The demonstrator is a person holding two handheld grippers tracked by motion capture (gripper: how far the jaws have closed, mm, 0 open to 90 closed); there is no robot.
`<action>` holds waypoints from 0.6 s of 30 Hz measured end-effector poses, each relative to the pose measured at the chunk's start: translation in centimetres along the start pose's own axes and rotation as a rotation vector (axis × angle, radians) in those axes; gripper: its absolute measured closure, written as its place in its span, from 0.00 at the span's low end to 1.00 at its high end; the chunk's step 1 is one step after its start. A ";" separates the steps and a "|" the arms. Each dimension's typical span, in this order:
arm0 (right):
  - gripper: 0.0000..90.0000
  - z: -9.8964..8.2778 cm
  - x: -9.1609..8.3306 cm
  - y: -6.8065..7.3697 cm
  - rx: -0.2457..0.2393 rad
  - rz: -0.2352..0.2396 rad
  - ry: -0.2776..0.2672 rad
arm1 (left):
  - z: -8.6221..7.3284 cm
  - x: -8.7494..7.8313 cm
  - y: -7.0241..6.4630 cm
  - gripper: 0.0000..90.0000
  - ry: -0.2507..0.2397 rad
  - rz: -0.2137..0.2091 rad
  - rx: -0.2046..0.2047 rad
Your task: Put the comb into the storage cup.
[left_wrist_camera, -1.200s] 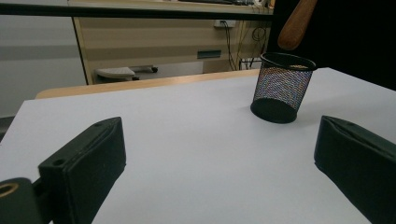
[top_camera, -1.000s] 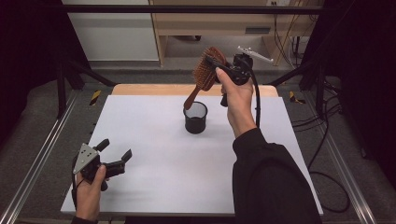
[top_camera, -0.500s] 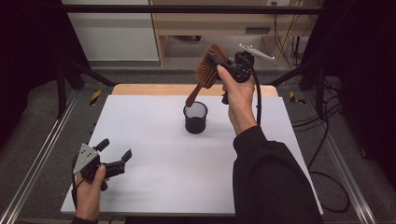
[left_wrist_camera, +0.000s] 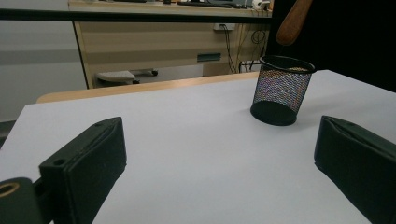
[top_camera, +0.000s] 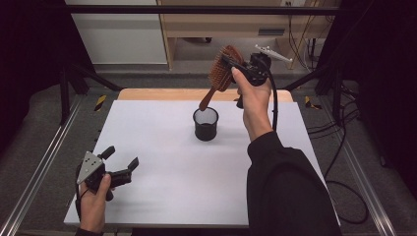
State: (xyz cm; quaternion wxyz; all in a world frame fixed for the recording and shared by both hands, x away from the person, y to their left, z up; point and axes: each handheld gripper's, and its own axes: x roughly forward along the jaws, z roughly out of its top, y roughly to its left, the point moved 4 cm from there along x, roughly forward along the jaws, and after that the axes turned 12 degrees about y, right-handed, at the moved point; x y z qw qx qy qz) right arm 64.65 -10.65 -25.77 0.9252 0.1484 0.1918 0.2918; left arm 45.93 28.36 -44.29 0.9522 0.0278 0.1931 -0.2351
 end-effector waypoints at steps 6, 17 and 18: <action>0.57 0.0 0.0 -0.2 -0.006 -0.009 0.003 | 0.0 0.0 0.0 0.03 -0.001 -0.001 0.002; 0.57 -0.1 0.1 -0.5 -0.014 -0.028 0.011 | 0.0 0.0 -0.1 0.03 0.000 -0.002 0.003; 0.57 -0.2 0.1 -0.6 -0.017 -0.028 0.012 | 0.0 0.0 -0.1 0.03 -0.001 -0.001 0.004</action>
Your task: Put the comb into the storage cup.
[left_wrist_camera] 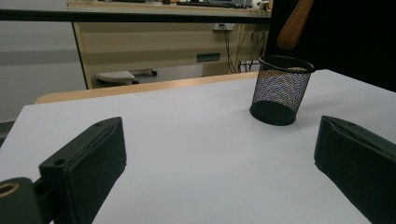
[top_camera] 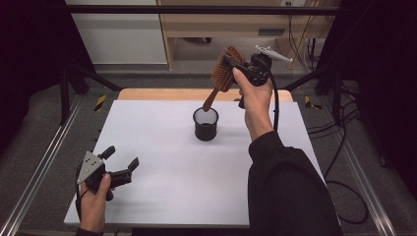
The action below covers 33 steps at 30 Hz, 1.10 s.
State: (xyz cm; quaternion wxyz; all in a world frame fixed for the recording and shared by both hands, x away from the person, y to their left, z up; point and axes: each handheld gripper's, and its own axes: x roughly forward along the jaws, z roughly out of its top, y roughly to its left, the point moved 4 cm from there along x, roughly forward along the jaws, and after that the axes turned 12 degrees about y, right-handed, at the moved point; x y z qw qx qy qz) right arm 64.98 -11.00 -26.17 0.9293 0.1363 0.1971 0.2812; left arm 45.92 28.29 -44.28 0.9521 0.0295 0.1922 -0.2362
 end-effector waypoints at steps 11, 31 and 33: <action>0.57 -0.2 0.4 -0.1 -0.007 -0.006 0.012 | 0.0 0.0 0.1 0.03 -0.003 -0.001 -0.001; 0.57 -0.8 1.4 -0.3 -0.035 -0.026 0.051 | 0.0 0.0 0.0 0.03 -0.004 -0.002 0.001; 0.57 -0.9 1.6 -0.3 -0.044 -0.028 0.054 | 0.0 0.0 0.0 0.03 -0.003 -0.002 0.003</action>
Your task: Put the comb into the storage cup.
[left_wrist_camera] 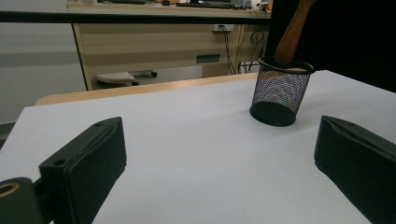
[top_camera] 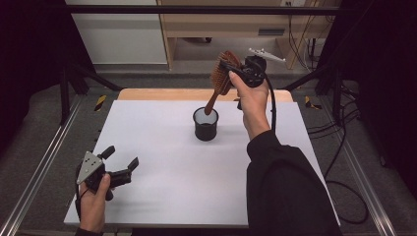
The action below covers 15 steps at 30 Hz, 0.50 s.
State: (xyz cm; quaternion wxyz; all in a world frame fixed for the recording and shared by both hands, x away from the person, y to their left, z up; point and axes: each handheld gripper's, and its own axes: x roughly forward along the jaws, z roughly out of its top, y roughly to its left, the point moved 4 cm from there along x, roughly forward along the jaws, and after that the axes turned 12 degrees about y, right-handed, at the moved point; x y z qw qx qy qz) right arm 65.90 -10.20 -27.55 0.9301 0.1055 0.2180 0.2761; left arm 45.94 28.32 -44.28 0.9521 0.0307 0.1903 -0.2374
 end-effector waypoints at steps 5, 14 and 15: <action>0.57 -0.4 0.5 0.2 -0.007 0.003 0.020 | 0.0 0.0 0.0 0.03 0.000 0.001 -0.001; 0.57 -1.5 1.5 0.8 -0.029 0.014 0.065 | 0.0 0.0 0.0 0.03 -0.001 0.000 0.003; 0.57 -1.7 1.6 0.7 -0.028 0.013 0.072 | 0.0 0.0 0.0 0.03 0.000 0.000 0.003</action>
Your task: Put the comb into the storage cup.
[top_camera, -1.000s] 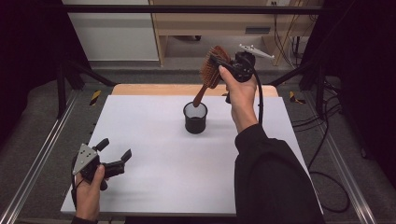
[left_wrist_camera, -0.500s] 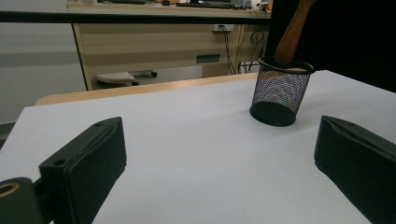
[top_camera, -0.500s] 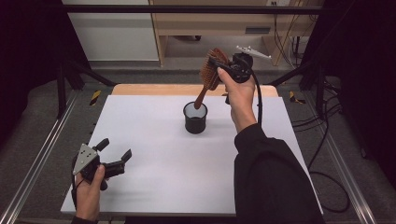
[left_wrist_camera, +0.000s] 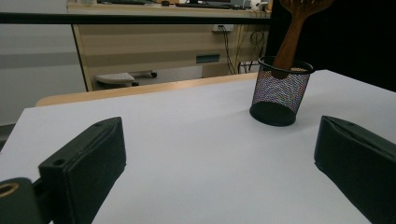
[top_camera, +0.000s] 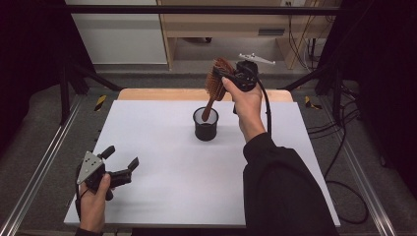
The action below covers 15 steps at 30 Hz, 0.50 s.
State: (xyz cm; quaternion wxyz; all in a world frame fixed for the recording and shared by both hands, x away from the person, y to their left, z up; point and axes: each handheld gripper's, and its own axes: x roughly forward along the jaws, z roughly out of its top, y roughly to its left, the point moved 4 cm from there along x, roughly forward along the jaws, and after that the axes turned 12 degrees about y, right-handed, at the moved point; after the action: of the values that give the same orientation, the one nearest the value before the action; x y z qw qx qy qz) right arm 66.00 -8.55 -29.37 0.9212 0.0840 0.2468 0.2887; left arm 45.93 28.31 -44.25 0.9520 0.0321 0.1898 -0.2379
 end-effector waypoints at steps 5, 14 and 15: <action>0.57 -0.6 0.3 -0.2 0.003 0.006 0.014 | 0.0 0.1 -0.1 0.03 -0.002 -0.006 0.004; 0.57 -1.3 1.0 0.0 -0.003 0.017 0.029 | 0.1 0.0 -0.1 0.02 -0.013 -0.004 0.012; 0.57 -1.4 1.1 0.0 -0.006 0.018 0.031 | 0.1 0.0 0.0 0.02 -0.012 -0.005 0.012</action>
State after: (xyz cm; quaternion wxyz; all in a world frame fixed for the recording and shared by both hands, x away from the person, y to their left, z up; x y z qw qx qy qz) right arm 66.05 -7.88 -30.99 0.9149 0.0791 0.2595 0.2990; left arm 45.96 28.25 -44.15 0.9523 0.0356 0.1827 -0.2417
